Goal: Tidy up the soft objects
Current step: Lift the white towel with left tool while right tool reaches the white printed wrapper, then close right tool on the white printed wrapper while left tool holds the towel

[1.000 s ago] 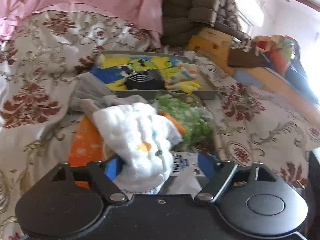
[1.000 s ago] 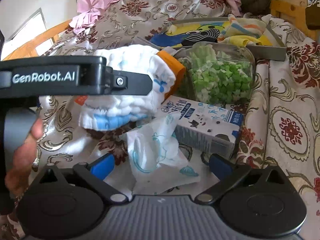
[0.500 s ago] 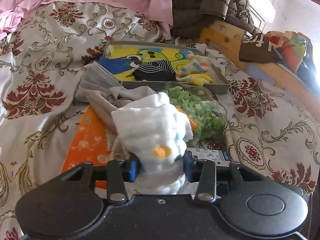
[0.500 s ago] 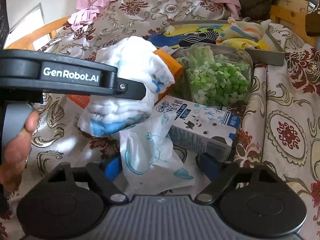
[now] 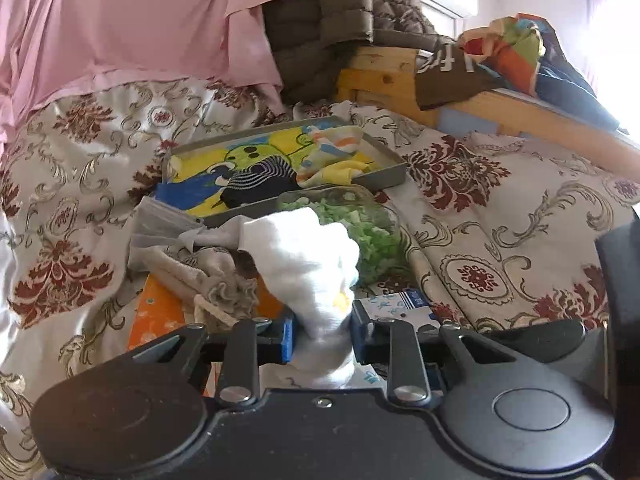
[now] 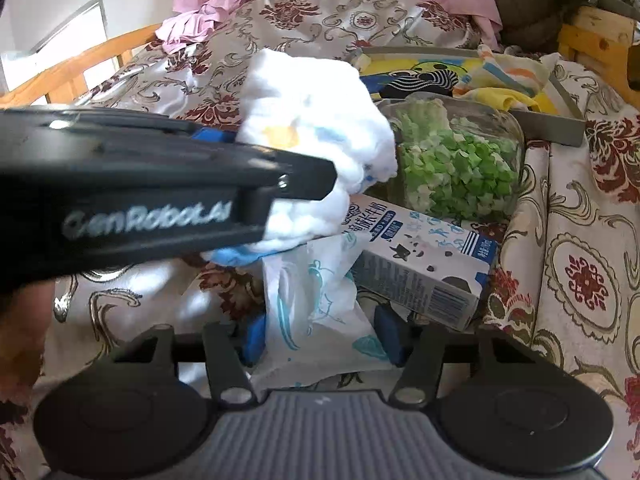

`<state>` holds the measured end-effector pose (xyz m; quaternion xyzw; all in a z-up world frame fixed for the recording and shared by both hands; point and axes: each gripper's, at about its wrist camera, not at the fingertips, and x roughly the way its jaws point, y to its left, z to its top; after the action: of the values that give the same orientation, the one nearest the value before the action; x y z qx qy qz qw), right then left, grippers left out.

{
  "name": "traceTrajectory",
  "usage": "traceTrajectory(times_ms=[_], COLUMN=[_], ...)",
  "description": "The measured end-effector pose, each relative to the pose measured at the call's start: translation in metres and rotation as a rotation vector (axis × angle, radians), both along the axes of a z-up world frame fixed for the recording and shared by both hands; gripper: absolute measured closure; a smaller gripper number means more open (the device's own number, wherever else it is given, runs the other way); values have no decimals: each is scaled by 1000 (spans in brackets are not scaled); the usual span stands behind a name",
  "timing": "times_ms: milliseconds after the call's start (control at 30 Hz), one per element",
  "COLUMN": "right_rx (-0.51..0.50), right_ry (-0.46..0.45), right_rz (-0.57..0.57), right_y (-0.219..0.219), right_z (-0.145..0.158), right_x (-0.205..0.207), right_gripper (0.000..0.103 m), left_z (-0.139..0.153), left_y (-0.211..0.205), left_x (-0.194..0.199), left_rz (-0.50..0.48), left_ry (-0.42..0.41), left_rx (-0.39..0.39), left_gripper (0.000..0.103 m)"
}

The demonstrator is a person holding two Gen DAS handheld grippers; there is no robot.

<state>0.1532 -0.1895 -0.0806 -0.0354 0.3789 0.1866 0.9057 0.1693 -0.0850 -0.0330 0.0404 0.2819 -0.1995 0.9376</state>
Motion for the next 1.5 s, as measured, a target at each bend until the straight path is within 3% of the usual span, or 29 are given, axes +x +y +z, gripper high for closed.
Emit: traceTrajectory(times_ms=[267,433,567,767,1200,1500], right_rx=[-1,-17,-24,-20,66,164], right_ry=[2,-2,-19,-56,-140,-297], right_rz=[1,5,2,-40,-126,-203], right_y=[-1,0,1,-5,-22,-42], right_z=[0,1,6,15,33,55], right_x=[1,0,-4,-10,-18,-21], right_gripper=[45,48,51,54,54,54], left_z=[-4,-4,2,21,73,97], left_y=[-1,-4,3,29,42,40], left_x=[13,13,11,8,-9,-10], left_rz=[29,19,44,95,147,197], left_ry=[52,53,55,57,-38,-117], left_rx=[-14,-13,-34,-150,-220,-289], left_gripper=[65,82,85,86,86,86])
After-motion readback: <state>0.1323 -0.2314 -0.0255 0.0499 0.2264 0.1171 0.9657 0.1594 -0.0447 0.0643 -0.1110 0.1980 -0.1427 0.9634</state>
